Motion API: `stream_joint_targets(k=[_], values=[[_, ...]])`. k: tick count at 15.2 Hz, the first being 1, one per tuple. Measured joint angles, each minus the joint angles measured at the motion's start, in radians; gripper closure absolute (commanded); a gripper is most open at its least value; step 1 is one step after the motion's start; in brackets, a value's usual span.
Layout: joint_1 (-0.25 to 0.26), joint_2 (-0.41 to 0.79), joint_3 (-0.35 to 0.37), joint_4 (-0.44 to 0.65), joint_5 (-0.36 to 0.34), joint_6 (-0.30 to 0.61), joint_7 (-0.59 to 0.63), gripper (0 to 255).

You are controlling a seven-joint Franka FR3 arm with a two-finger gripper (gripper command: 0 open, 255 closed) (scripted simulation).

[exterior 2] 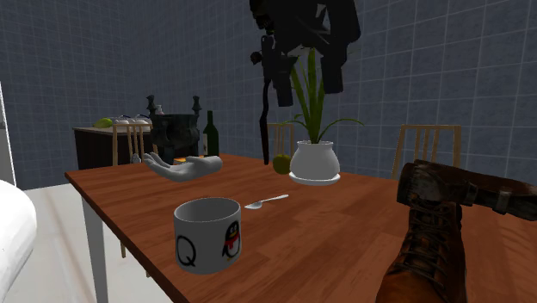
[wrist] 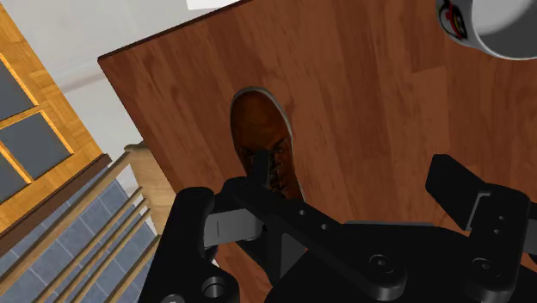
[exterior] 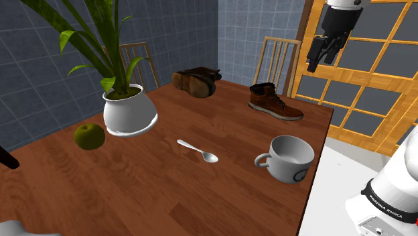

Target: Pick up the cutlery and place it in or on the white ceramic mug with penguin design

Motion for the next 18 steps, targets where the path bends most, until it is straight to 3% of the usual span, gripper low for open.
stream_joint_targets(k=[3, 18], values=[[0.007, 0.014, 0.012, -0.015, 0.013, 0.032, 0.014, 0], [0.091, 0.314, 0.202, -0.088, 0.143, 0.463, 0.201, 0]])
